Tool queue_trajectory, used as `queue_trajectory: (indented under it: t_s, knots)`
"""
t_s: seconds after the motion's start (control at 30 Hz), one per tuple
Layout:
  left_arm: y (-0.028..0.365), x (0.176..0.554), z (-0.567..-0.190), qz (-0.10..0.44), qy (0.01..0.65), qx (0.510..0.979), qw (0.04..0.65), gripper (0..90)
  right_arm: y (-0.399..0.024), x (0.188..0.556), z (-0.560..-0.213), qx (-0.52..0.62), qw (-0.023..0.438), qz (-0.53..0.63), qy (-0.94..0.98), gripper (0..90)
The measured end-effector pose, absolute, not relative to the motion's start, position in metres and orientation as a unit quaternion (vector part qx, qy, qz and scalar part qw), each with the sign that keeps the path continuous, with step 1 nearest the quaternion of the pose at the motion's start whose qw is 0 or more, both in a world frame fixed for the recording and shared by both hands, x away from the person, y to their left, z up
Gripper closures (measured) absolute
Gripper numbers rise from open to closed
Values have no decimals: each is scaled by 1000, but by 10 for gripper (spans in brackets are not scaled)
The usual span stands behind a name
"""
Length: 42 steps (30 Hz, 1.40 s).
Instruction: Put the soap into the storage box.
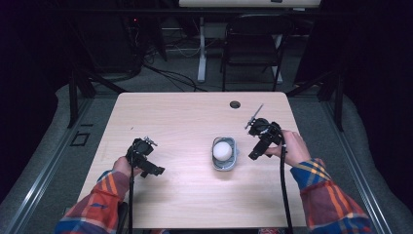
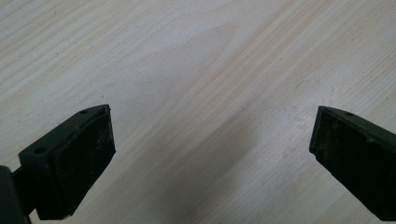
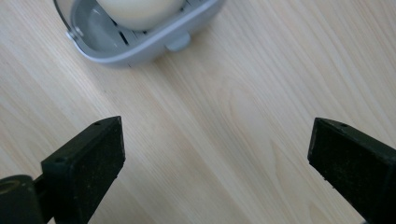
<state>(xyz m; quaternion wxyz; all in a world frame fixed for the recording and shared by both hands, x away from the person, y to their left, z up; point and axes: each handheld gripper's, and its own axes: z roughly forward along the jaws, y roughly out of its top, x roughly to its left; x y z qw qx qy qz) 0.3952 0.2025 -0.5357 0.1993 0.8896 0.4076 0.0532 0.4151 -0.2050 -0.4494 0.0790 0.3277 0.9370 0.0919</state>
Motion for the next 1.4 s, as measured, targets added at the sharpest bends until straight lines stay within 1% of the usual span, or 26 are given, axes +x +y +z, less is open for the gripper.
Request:
queue_trajectory:
  t_s: [0.2, 0.37, 0.6, 0.77, 1.07, 1.4]
  knots:
    - [202, 395, -536, 54, 408, 889, 199, 1, -235, 404, -447, 351, 88, 93, 928, 33]
    - [202, 395, -536, 54, 408, 889, 198, 1, -251, 394, -449, 367, 96, 99, 920, 32]
    - [202, 395, -536, 54, 408, 889, 198, 1, -271, 386, -453, 382, 95, 89, 915, 26]
    - [202, 395, -536, 53, 408, 890, 198, 1, -286, 379, -459, 400, 96, 92, 907, 26]
    - [202, 395, -536, 55, 408, 890, 198, 1, -312, 366, -480, 437, 96, 97, 889, 27]
    - [202, 395, -536, 53, 408, 890, 195, 1, -332, 356, -498, 457, 82, 86, 882, 31]
